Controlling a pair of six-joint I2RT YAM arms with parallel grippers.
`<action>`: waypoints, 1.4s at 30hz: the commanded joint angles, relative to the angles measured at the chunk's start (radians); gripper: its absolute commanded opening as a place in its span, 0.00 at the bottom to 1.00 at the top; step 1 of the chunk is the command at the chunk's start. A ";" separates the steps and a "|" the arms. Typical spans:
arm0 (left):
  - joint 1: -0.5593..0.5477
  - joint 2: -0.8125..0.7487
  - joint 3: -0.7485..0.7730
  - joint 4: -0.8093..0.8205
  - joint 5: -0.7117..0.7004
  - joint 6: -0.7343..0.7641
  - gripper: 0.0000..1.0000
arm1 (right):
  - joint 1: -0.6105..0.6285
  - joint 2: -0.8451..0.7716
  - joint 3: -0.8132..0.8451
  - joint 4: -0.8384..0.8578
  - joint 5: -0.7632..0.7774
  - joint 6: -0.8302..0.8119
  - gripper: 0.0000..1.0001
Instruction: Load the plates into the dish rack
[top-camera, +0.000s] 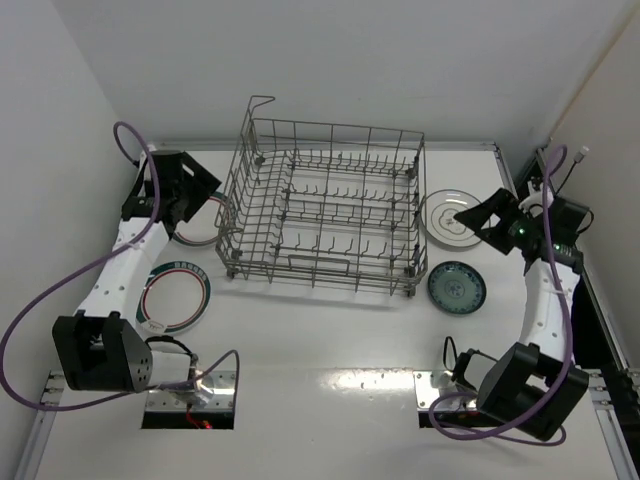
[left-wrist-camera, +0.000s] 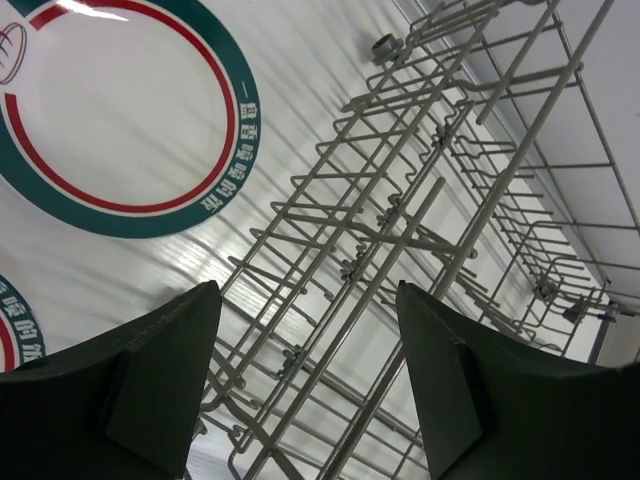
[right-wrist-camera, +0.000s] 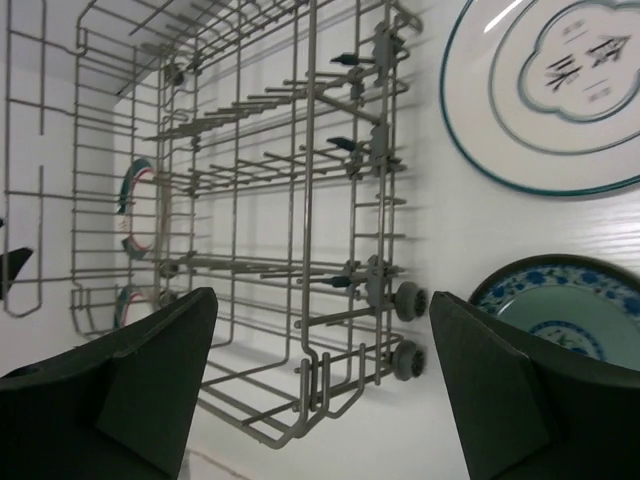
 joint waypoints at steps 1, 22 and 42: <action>-0.028 -0.070 -0.004 0.057 -0.005 0.066 0.68 | -0.006 -0.005 0.090 -0.072 0.092 -0.107 0.86; -0.379 -0.244 -0.377 0.419 -0.248 0.464 0.71 | -0.098 0.612 0.360 -0.187 0.375 0.017 0.92; -0.379 -0.214 -0.345 0.434 -0.223 0.464 0.78 | 0.048 1.113 0.759 -0.377 0.482 -0.066 0.00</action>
